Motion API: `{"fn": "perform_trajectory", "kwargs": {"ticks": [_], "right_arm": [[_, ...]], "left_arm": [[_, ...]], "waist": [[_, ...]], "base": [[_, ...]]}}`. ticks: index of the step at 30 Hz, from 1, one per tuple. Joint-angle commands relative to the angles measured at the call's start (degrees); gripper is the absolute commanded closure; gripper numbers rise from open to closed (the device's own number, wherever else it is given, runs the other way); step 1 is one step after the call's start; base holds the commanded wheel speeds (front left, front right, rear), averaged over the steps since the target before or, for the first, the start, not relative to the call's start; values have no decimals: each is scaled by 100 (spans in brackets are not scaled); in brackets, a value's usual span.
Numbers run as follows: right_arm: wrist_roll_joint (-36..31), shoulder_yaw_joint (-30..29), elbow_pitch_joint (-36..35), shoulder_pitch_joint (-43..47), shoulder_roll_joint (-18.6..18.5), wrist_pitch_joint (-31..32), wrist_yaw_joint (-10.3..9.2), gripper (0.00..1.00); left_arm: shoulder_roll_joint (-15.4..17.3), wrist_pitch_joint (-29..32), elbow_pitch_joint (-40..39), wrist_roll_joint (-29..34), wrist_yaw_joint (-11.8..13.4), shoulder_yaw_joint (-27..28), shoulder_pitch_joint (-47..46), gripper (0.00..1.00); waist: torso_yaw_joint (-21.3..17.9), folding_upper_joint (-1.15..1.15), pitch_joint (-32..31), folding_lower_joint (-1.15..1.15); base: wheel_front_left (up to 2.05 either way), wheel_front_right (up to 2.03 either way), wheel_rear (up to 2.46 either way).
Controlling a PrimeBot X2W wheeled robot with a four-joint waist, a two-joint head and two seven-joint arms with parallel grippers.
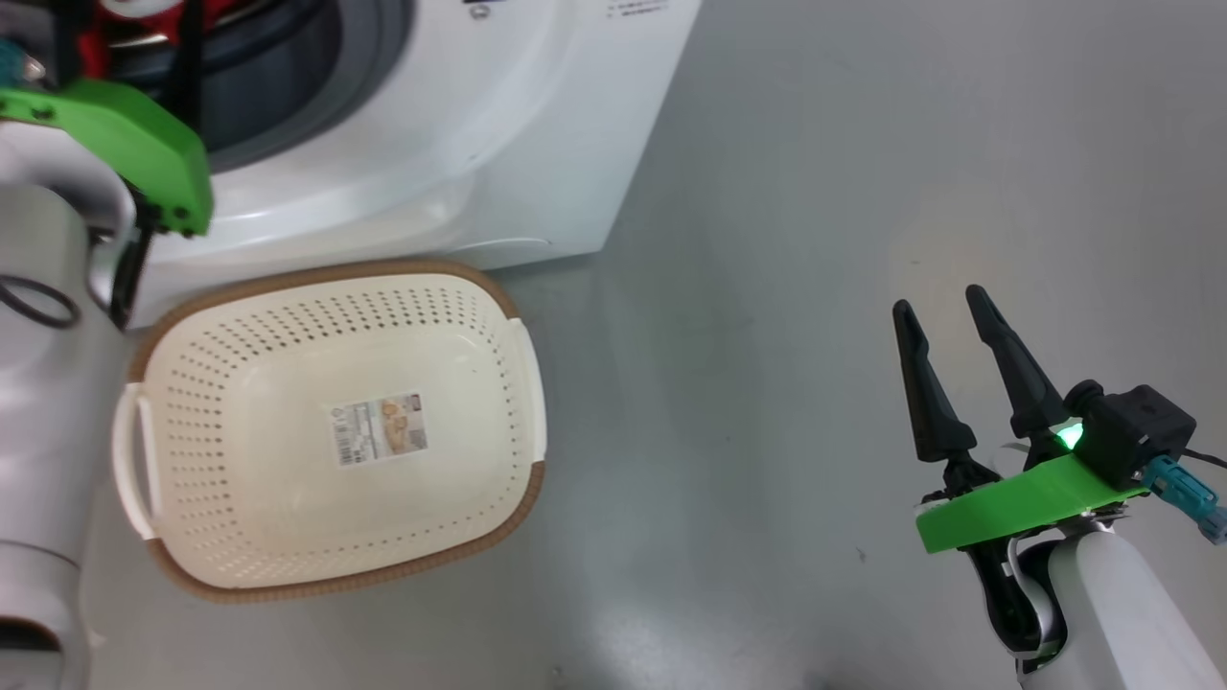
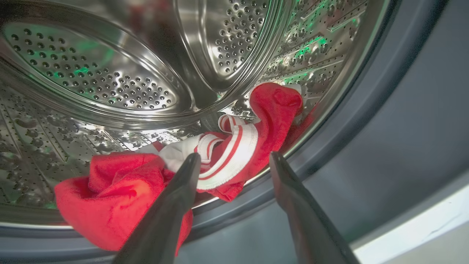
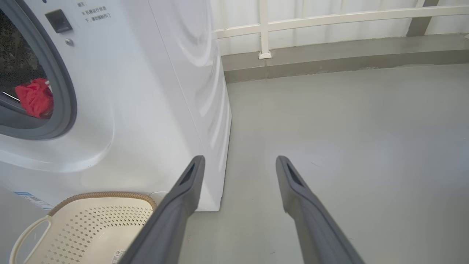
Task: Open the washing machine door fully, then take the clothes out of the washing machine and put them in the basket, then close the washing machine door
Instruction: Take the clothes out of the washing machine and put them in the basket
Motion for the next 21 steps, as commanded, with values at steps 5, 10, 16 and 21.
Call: {"fn": "perform_trajectory", "kwargs": {"ticks": [5,10,16,21], "right_arm": [[79,158,-170,-92,37,-51,35,0],[93,229,-179,-148,78,-51,35,0],[125,303,-189,-175,116,-51,35,0],[153,333,-199,-149,142,-51,35,0]], "left_arm": [[433,-26,281,53,-31,-137,-467,0],[589,-28,556,91,-31,-309,-720,0],[792,56,767,168,-31,-520,-931,0],[941,167,881,255,-31,-674,-1032,0]], "waist": [[-270,0,263,0],[-419,0,380,0],[-587,0,480,0],[-710,0,531,0]], "base": [[0,0,0],[0,0,0],[0,0,0],[0,0,0]]}}
